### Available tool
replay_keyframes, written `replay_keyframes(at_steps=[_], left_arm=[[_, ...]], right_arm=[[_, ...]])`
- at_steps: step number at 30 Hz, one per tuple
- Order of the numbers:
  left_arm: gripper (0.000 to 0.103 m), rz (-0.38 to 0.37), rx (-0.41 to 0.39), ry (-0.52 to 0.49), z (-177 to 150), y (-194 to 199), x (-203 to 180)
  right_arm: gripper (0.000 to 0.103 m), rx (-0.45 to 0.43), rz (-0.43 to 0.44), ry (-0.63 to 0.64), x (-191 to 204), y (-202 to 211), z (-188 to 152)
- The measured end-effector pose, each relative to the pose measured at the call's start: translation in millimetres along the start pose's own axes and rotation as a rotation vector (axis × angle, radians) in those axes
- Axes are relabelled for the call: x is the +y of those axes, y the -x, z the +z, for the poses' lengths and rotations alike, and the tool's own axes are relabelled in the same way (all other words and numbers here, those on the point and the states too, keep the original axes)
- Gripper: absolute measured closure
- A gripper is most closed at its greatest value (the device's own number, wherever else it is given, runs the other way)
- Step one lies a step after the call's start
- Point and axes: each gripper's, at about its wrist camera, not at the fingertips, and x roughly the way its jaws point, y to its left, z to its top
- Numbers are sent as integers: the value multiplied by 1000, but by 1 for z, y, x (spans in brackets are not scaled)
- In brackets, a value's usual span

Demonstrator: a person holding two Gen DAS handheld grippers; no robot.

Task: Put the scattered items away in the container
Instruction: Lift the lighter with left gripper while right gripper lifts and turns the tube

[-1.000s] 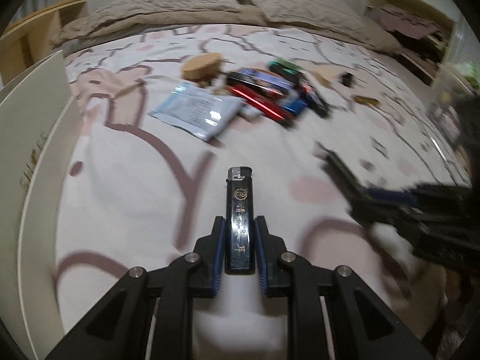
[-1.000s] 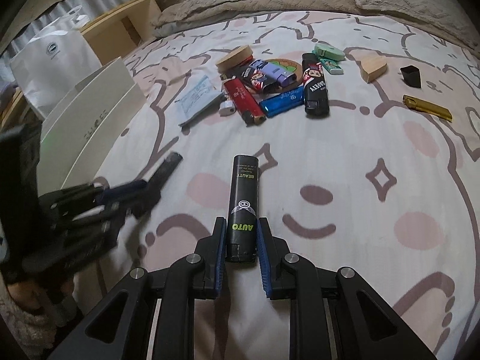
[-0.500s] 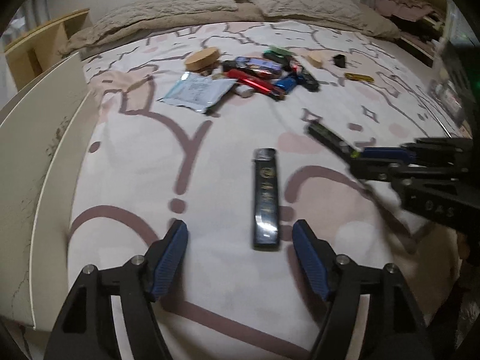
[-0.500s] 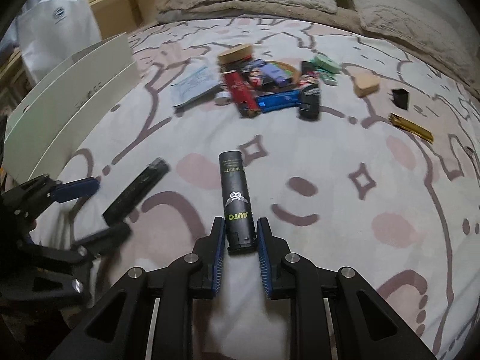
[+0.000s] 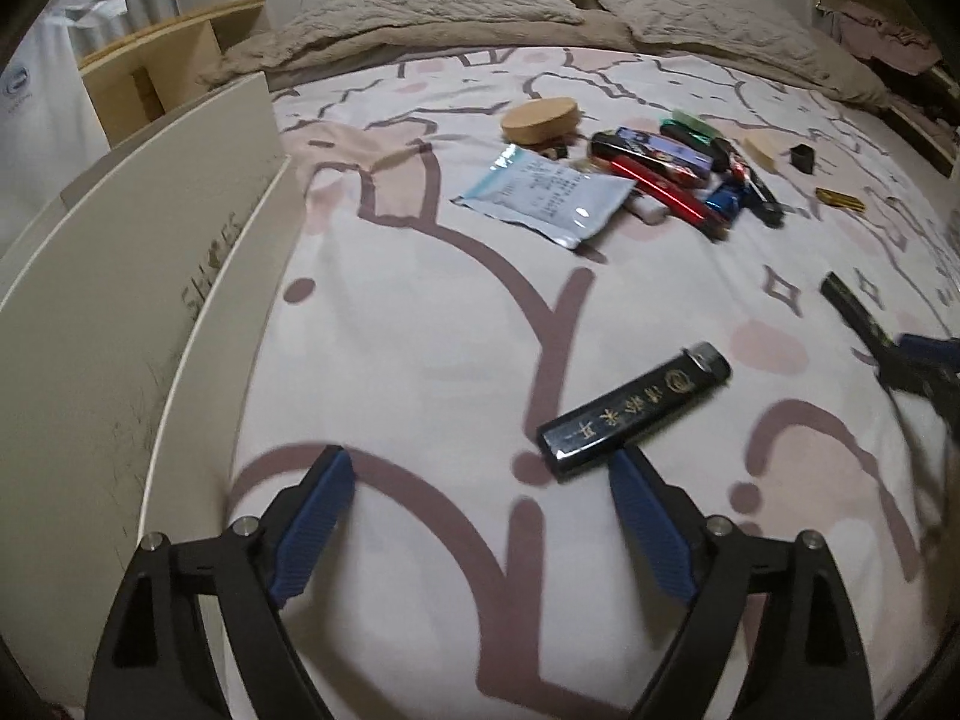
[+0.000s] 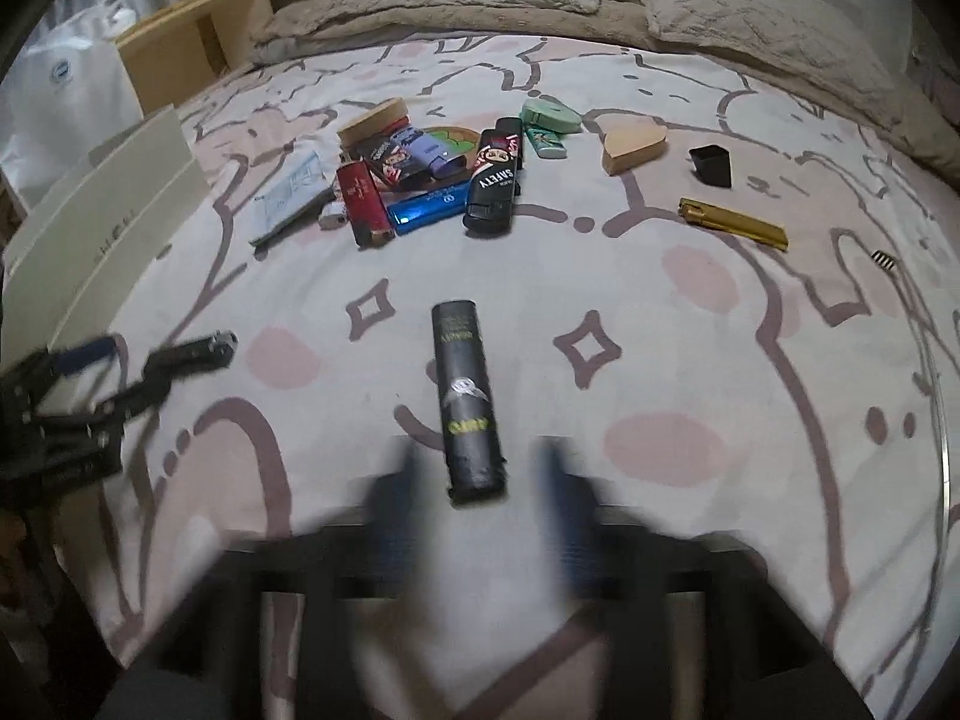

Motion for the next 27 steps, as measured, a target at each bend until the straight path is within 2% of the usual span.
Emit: replay_keyframes(at_steps=[1, 4, 6, 9, 12, 20, 23, 27], left_arm=[[10, 13, -7, -5, 2, -2, 0], [2, 59, -24, 4, 8, -9, 3], [1, 58, -25, 24, 10, -12, 6], [1, 26, -10, 77, 10, -13, 11], [1, -54, 7, 92, 6, -10, 8], [0, -173, -14, 11, 5, -6, -23], [0, -187, -24, -6, 10, -10, -31], [0, -189, -17, 6, 18, -18, -35]], right_arm=[[0, 6, -39, 10, 0, 0, -1], [0, 21, -166, 46, -2, -2, -3], [0, 30, -199, 21, -11, -4, -3], [0, 17, -208, -55, -31, -1, -3], [0, 10, -253, -123, -51, 0, -3], [0, -6, -230, -274, -89, 4, -7], [0, -49, -109, -268, -83, 9, -5], [0, -78, -46, -186, -58, 10, 2]])
